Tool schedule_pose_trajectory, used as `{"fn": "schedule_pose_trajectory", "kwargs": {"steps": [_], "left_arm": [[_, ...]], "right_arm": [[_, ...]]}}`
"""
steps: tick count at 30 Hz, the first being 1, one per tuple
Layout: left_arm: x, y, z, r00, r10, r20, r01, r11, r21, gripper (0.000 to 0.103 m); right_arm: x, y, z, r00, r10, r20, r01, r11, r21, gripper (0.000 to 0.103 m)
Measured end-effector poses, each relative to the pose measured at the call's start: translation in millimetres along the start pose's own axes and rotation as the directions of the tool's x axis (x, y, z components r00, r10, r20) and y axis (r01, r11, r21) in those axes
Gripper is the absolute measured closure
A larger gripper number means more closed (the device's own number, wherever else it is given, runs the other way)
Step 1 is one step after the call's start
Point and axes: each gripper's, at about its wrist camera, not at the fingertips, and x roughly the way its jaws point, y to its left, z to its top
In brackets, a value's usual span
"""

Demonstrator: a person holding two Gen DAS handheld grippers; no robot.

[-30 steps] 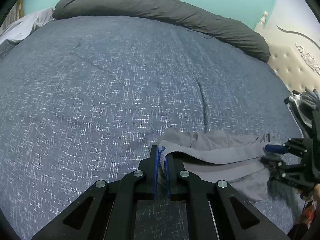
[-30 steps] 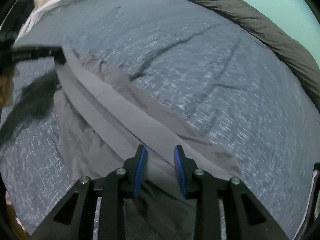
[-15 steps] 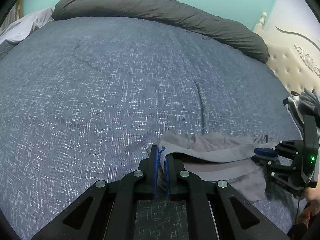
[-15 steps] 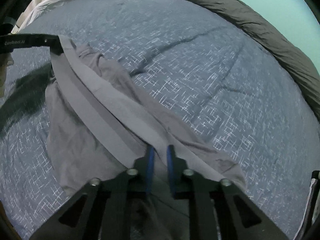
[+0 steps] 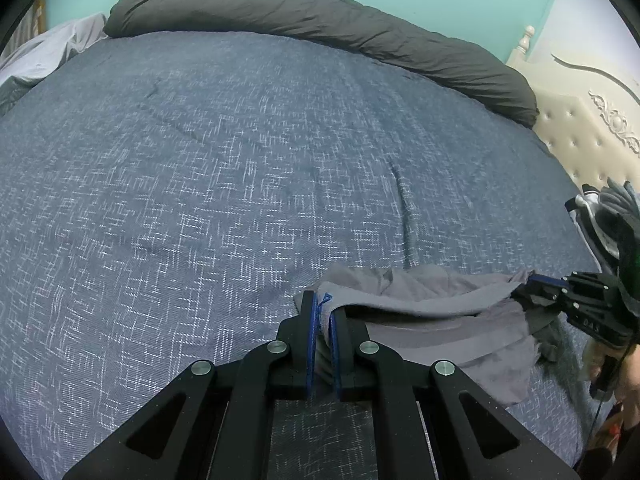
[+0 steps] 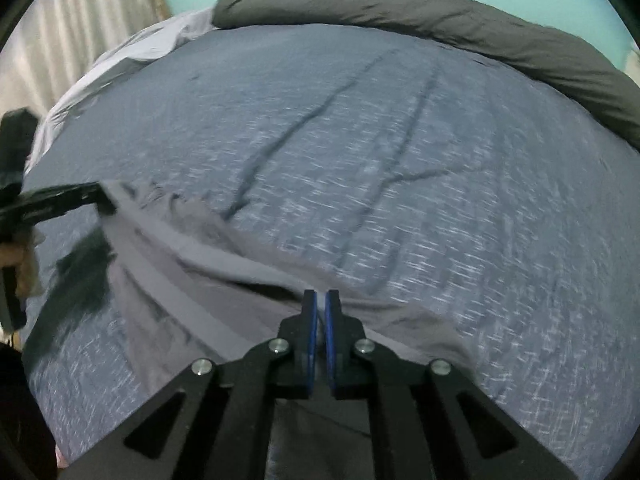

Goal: Fold clothes

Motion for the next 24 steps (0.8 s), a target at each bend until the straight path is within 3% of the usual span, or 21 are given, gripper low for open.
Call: {"fn": "schedule_pose_trajectory", "kwargs": {"steps": [7,10,16,24], "left_arm": [[-1,2,1,1.000,-0.002,-0.002,0.002,1.000,-0.002,0.097],[-1,2,0,1.000,-0.003,-0.002,0.003,1.000,-0.003,0.097],[-2,3,0,1.000,-0.004,-0.002,0.004,1.000,-0.004,0.097],[-2,3,1,1.000,-0.007,-0.002,0.007,1.000,-0.005,0.097]], "right_arm": [[5,13,1,1.000,0.005,-0.028,-0.006,0.999,-0.039,0.097],[4,29,1,0.999,0.024,-0.040,-0.028,0.994,-0.103,0.067],[13,44,-2,0.995,-0.079,-0.060,0.062,0.969,-0.237,0.068],[9,36,0,0.987,-0.161,-0.015,0.151,0.954,-0.259,0.068]]}}
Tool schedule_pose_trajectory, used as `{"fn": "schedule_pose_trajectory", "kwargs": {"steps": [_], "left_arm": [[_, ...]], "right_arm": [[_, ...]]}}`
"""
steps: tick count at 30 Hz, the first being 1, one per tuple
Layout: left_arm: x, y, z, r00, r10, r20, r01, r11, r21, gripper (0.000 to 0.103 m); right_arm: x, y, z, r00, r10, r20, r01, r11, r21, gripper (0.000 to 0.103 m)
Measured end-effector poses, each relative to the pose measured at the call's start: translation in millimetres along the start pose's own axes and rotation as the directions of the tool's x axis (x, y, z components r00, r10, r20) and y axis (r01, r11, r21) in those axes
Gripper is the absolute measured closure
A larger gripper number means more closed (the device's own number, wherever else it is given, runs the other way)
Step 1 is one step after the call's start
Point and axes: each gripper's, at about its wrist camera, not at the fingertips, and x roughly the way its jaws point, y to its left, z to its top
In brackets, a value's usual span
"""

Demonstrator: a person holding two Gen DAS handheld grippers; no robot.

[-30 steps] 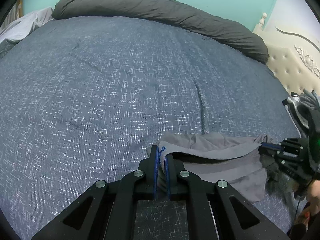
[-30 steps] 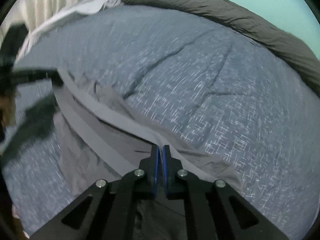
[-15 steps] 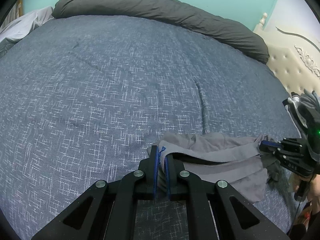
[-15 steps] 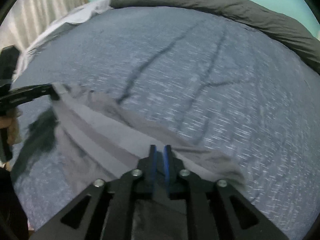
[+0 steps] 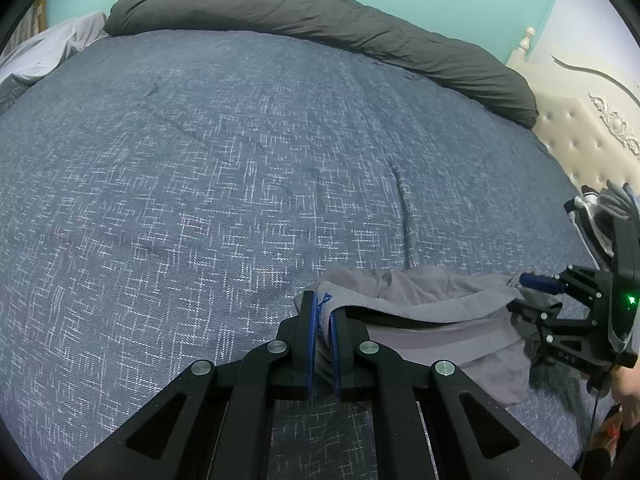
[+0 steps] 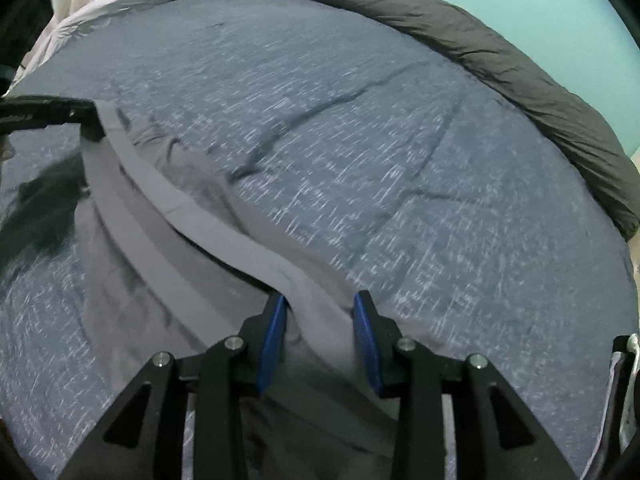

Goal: Fold clothes

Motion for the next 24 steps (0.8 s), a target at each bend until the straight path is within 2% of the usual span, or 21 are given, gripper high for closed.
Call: {"fn": "schedule_pose_trajectory", "kwargs": {"steps": [4,6,8,11,18,24], "left_arm": [[0,0,0,1.000,-0.001,-0.001,0.001,1.000,0.000,0.097],[0,0,0,1.000,-0.001,-0.002,0.001,1.000,-0.001,0.097],[0,1,0,1.000,-0.001,-0.003,0.001,1.000,-0.002,0.097],[1,2,0,1.000,-0.003,-0.004,0.003,1.000,-0.004,0.097],[5,-2,-1,1.000,-0.006,-0.020,0.006,1.000,0.009,0.095],[12,-10,-2,0.999,-0.002,-0.043,0.003,1.000,0.030,0.091]], "right_arm": [[6,3,3,0.999,0.038,-0.018,-0.038,0.999,-0.015,0.069],[8,7,1,0.998,0.057,-0.023,-0.057,0.998,-0.030,0.077],[2,9,-2,0.998,0.059,-0.019,-0.059,0.998,-0.024,0.095],[-4,-3,-1,0.996,0.086,0.013,-0.087,0.995,0.052,0.101],[-33,-34,5,0.988,0.104,0.114,-0.123,0.977,0.175,0.102],[-43,-58,16,0.986,0.069,0.152,-0.103,0.968,0.229,0.102]]}}
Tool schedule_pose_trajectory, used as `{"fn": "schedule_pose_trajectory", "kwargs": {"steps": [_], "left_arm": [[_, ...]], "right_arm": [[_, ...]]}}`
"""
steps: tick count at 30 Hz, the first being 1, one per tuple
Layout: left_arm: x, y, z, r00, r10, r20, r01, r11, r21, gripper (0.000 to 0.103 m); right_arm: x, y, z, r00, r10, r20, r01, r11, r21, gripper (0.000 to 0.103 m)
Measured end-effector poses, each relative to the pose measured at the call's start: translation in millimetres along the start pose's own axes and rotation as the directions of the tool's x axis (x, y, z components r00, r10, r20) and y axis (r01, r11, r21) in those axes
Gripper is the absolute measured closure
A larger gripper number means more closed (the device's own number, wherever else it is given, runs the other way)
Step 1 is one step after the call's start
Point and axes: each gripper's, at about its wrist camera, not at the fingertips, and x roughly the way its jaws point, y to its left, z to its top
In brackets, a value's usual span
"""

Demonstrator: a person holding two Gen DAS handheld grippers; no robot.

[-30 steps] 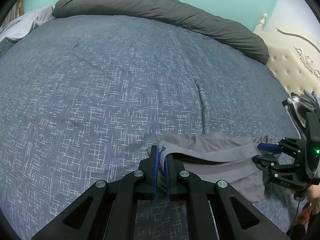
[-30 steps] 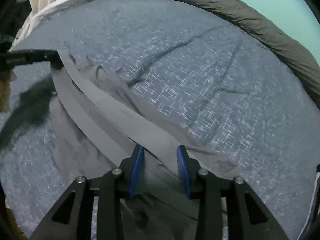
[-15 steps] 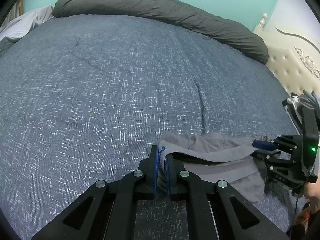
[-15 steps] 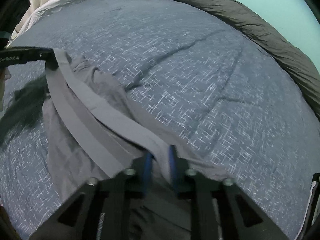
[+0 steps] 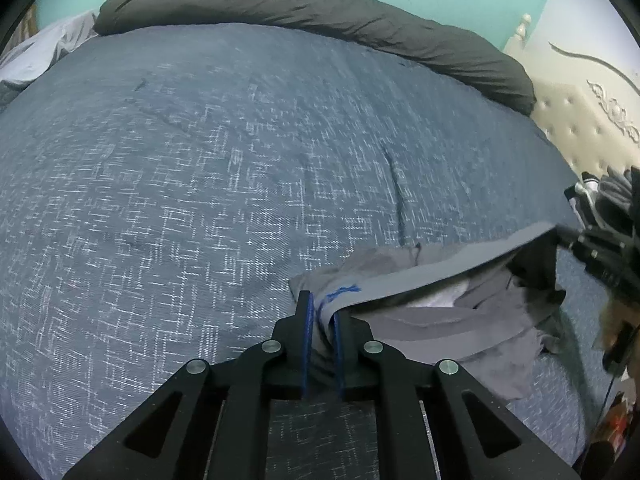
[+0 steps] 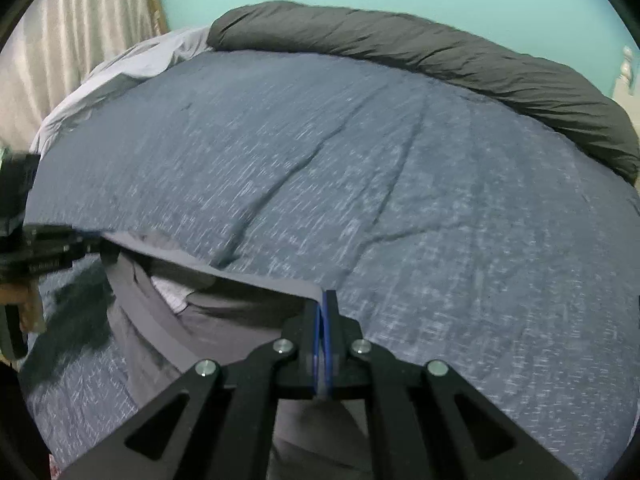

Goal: Fold clothes

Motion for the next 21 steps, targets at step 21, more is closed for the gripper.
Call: {"fn": "schedule_pose_trajectory", "kwargs": {"steps": [21], "left_arm": [[25,-32,2,0.997,-0.047,-0.060,0.051,0.995,0.080,0.078]], "right_arm": [[-12,-69,-20,0.998,-0.053,0.033,0.045,0.978,0.205,0.102]]}}
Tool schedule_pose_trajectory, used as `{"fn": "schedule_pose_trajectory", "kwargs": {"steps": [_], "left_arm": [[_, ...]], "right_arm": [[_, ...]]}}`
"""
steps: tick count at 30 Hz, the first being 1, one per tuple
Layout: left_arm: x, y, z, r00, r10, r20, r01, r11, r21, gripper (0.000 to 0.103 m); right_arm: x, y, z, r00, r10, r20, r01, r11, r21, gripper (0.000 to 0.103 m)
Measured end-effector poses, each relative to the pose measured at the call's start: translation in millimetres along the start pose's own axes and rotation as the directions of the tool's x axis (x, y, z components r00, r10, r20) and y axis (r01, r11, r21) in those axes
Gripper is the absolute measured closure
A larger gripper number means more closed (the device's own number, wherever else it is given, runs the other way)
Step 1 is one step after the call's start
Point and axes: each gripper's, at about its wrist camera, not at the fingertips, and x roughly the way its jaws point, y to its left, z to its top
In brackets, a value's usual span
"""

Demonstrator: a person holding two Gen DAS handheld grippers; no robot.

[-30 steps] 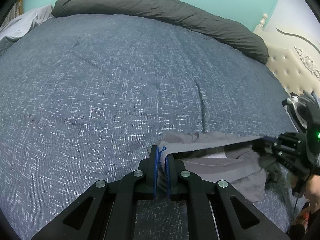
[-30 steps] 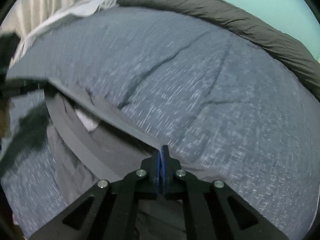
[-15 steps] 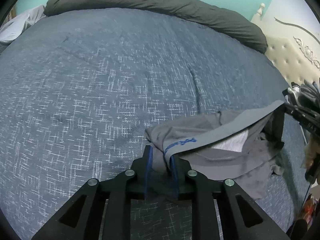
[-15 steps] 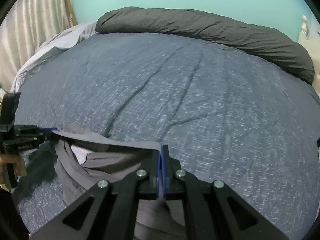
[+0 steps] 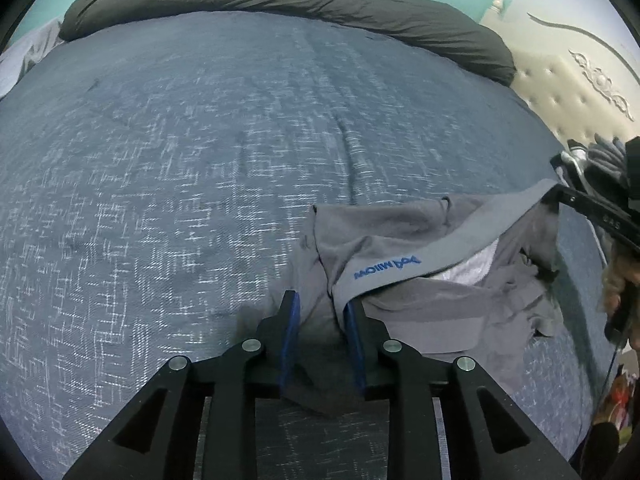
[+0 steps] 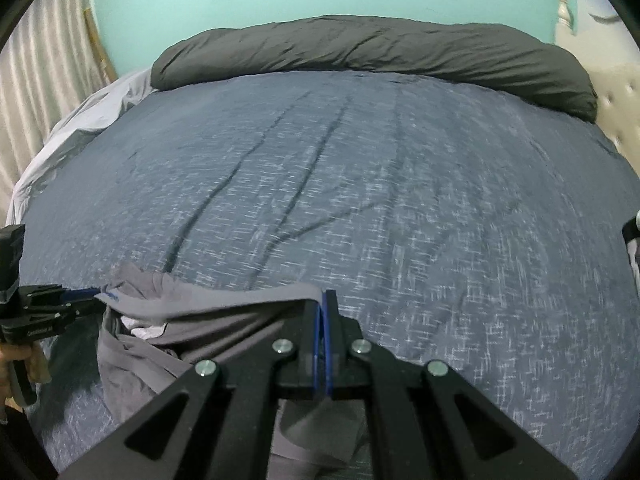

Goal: Fold clothes

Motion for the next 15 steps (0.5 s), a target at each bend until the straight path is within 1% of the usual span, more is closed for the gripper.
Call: {"fn": "schedule_pose_trajectory", "kwargs": {"steps": [3,6,8,10,13,15], "left_arm": [[-2,-3,3,1.000,0.000,0.009,0.000,1.000,0.012,0.078],[-4,0,-1,1.000,-0.007,0.004,0.007,1.000,0.024,0.087],[-1,-1,-3,1.000,-0.008,-0.003,0.008,1.000,0.030,0.095],[-1,-1,-3,1.000,-0.008,-0.006,0.008,0.999,0.036,0.098],[-7,-2,-6,1.000,0.013,0.018,-0.014,0.999,0.053,0.101],[-17,-2,-3,0.998,0.025,0.050,-0.028,0.998,0.061,0.101]], "right_arm": [[3,-3,-4,1.000,-0.007,-0.004,0.007,1.000,0.011,0.102],[5,-4,-7,1.000,-0.002,-0.009,0.003,1.000,0.012,0.102],[6,-4,-9,1.000,-0.001,-0.006,0.001,1.000,0.012,0.102],[5,-5,-10,1.000,0.003,-0.001,-0.003,1.000,0.020,0.102],[3,-5,-9,1.000,0.009,0.005,-0.010,1.000,0.026,0.102],[-2,-4,-6,1.000,0.016,0.010,-0.016,1.000,0.020,0.102]]}}
